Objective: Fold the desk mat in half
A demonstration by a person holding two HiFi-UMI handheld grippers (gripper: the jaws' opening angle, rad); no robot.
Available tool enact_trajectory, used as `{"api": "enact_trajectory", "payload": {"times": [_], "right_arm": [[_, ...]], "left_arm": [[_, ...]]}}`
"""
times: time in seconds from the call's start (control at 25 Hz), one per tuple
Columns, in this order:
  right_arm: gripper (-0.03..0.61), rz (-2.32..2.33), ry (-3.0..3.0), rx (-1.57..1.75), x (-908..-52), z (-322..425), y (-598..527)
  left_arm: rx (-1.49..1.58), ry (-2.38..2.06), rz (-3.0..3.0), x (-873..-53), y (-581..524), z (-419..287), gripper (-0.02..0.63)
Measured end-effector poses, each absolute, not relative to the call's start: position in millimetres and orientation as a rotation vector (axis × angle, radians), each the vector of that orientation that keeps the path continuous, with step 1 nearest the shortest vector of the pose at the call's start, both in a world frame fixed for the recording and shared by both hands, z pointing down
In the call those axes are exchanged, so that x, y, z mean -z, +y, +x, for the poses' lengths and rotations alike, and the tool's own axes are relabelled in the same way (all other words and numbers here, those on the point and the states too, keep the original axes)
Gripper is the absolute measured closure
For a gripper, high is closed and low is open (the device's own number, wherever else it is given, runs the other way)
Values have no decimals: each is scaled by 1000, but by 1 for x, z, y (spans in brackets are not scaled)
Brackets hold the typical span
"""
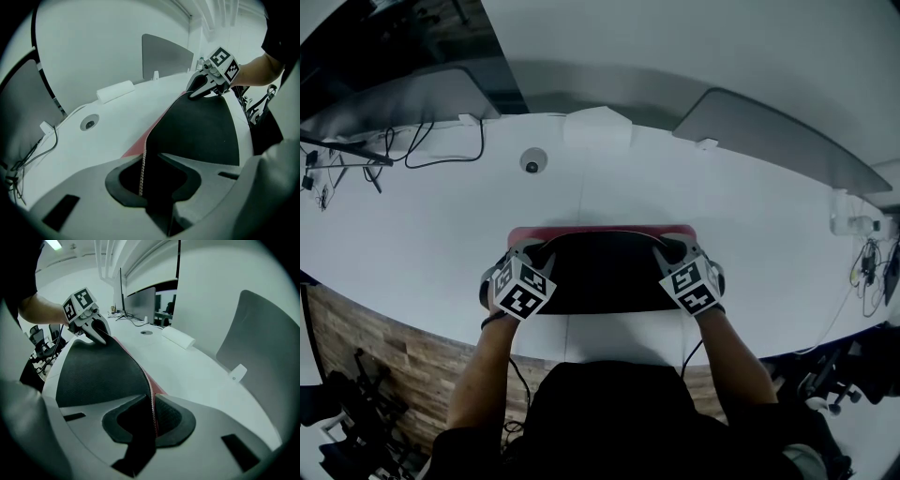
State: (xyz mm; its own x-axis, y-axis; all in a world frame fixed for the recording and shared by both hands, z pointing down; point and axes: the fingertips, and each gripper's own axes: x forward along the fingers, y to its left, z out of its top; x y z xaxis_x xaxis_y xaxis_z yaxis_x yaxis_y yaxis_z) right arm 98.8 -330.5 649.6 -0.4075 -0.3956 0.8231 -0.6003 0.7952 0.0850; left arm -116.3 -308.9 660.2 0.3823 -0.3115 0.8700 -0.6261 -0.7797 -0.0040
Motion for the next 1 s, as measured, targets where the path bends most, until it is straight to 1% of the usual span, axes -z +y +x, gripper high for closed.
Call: {"api": "enact_trajectory", "payload": {"times": [0.12, 0.36, 0.72, 0.8, 0.88, 1.0], "right_arm": [[521, 730, -2050, -267, -647, 99, -335], [489, 681, -2033, -256, -648, 102, -342], [497, 691, -2023, -232, -650, 102, -348], [494, 699, -2017, -224, -651, 103, -348], [489, 708, -2009, -206, -651, 104, -349], [494, 725, -2004, -177, -650, 104, -349]], "left_arm": [[-1347, -824, 2320, -659, -314, -117, 549], [-1362, -810, 2308, -662, -317, -116, 541], [-1372, -823, 2310, -663, -325, -116, 535], [-1352, -878, 2313, -663, -328, -119, 505], [-1316, -955, 2305, -661, -333, -125, 435], [-1269, -1028, 2288, -661, -337, -133, 372]]}}
